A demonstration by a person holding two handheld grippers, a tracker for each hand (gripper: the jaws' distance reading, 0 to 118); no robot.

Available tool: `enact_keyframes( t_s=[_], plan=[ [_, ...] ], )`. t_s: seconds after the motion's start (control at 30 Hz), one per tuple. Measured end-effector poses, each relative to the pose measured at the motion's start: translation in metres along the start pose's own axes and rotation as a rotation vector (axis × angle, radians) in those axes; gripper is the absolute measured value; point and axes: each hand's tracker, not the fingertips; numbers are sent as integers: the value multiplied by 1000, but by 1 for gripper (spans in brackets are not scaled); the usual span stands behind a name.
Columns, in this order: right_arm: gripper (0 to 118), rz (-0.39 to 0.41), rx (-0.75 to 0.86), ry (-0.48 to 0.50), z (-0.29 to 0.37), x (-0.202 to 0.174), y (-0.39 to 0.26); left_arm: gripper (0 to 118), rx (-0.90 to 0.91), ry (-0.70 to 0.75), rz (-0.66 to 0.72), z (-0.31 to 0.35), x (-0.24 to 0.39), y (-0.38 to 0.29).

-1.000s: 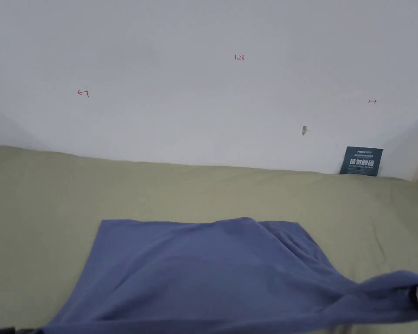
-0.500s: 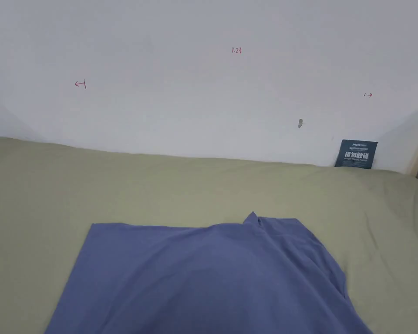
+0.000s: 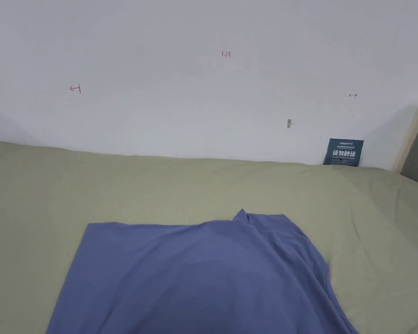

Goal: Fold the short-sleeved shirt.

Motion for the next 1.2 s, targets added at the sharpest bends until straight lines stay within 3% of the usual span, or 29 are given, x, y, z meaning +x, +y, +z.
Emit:
enact_keyframes(
  t_s=[0.07, 0.17, 0.23, 0.27, 0.3, 0.4, 0.57, 0.73, 0.77, 0.83, 0.9, 0.93, 1.17, 1.2],
  plan=[
    [83, 57, 34, 10, 3, -26, 4, 66, 50, 54, 9, 2, 24, 19],
    [72, 53, 15, 99, 4, -60, -1, 60, 32, -9, 36, 8, 69, 35],
    [40, 65, 1, 140, 10, -80, -9, 3, 50, 21, -48, 10, 99, 29],
    [13, 93, -14, 127, 13, -91, -14, 0, 65, 42, -60, 13, 113, 24],
    [5, 115, -31, 116, 16, -99, -20, 0, 72, 31, -62, 15, 122, 16],
    [2, 135, -39, 160, 31, -109, -44, 0, 67, -27, -41, 30, 139, -17],
    [1, 152, -114, 198, 43, -108, -77, 0, -41, 17, 32, 37, 126, -64],
    [1, 128, -138, 203, 37, -100, -74, 0, -48, 82, 139, 26, 96, -56],
    [1, 121, -134, 205, 35, -97, -69, 3, -42, 85, 159, 18, 90, -49],
    [1, 107, -122, 207, 31, -94, -59, 38, -47, 114, 202, -2, 77, -38],
    [1, 94, -106, 206, 27, -87, -49, 61, -68, 113, 227, -26, 65, -27],
    [2, 92, -105, 206, 24, -84, -44, 66, -86, 108, 238, -38, 59, -23],
    [2, 32, -131, 132, 0, -50, -21, 66, -164, 80, 247, -94, 53, -11],
    [2, 30, -138, 117, -7, -46, -21, 61, -183, 67, 259, -98, 53, -11]
  ],
)
